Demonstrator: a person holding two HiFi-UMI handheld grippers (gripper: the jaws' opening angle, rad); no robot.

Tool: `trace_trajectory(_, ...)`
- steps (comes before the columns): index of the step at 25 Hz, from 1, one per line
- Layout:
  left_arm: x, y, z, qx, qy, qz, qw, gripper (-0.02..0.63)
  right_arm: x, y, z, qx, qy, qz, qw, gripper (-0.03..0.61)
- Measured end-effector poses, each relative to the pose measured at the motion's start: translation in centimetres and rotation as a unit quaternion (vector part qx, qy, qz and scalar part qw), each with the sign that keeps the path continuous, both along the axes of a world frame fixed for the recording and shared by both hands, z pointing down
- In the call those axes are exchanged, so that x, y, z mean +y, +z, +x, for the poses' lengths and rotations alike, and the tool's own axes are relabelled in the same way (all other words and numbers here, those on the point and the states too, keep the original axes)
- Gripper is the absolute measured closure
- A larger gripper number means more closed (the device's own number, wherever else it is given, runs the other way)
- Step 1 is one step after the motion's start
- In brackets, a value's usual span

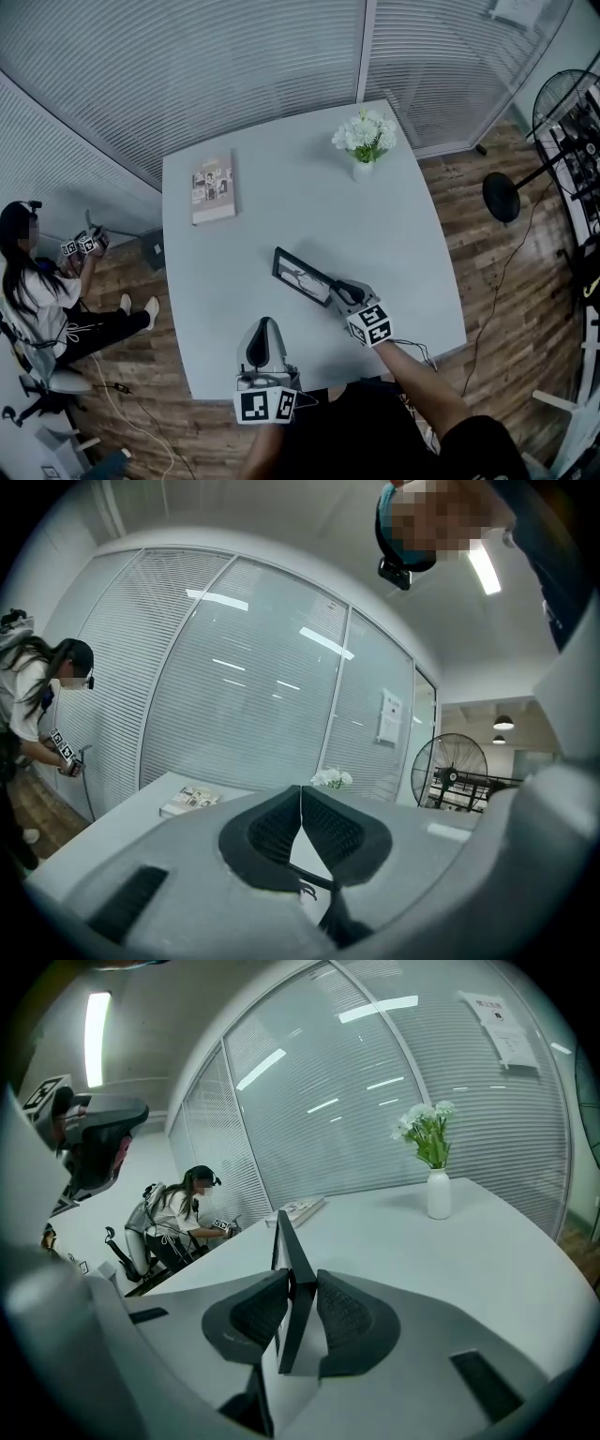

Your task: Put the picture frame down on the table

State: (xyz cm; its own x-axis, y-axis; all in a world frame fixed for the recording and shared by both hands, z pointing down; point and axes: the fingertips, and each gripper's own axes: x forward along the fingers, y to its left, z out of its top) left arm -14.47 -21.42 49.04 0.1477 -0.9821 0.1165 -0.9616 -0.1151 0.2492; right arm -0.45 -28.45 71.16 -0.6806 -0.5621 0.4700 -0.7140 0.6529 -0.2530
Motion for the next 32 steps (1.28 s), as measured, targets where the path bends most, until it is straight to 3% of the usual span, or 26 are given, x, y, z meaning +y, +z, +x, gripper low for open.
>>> trace_trajectory(16, -0.7, 0.4, 1.5, -0.004, 0.006, -0.005, 1.0, 0.594, -3.3, 3.9, 2.6, -0.011, 0.042, -0.054, 0.998, 0.449)
trace_trajectory(27, -0.1, 0.9, 1.9, -0.001, 0.002, -0.012, 0.9999, 0.594, -2.6, 7.3, 3.6, -0.017, 0.071, -0.11, 0.991, 0.436)
trace_trajectory(32, 0.2, 1.1, 1.7, 0.003, -0.003, -0.015, 0.9999, 0.594, -2.1, 9.4, 4.0, 0.016, 0.078, -0.137, 0.987, 0.434)
